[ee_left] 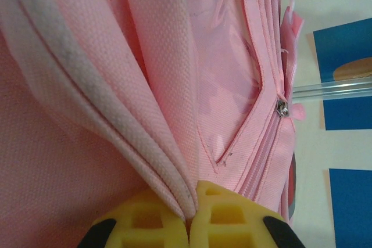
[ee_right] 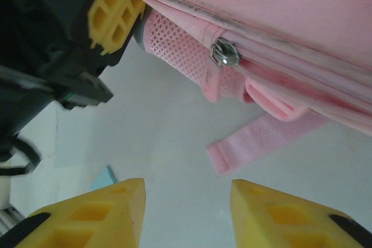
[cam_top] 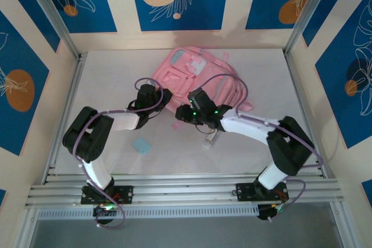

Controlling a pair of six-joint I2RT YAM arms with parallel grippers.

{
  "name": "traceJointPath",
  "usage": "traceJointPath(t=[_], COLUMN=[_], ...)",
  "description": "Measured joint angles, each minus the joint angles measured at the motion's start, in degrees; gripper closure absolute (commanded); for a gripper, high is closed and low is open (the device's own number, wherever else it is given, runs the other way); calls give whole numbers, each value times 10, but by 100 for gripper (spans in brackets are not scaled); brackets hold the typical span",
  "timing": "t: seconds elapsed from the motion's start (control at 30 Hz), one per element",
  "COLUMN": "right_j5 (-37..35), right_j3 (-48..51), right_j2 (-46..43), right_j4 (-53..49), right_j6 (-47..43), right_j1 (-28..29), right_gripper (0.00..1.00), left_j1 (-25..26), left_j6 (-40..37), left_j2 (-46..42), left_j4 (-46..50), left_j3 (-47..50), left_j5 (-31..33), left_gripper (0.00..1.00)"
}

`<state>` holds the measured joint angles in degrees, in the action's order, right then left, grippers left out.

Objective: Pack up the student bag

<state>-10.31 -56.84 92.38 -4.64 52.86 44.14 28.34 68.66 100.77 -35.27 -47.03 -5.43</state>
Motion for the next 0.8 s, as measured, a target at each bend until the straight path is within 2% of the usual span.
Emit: traceJointPath(t=[0.23, 0.6, 0.8], right_j5=[-63, -156, -217], right_j3=[-46, -108, -135], right_j2=[79, 155, 179], right_j4=[46, 17, -18], right_j6=[44, 77, 92], right_j1=[5, 28, 41], right_gripper=[60, 61, 89], left_j1=[2, 3, 4], left_j6=[9, 18, 20], left_j2=[-9, -9, -9], left_j4=[-11, -23, -31], left_j3=[14, 22, 25], left_j5=[3, 17, 21], left_gripper=[100, 100, 100])
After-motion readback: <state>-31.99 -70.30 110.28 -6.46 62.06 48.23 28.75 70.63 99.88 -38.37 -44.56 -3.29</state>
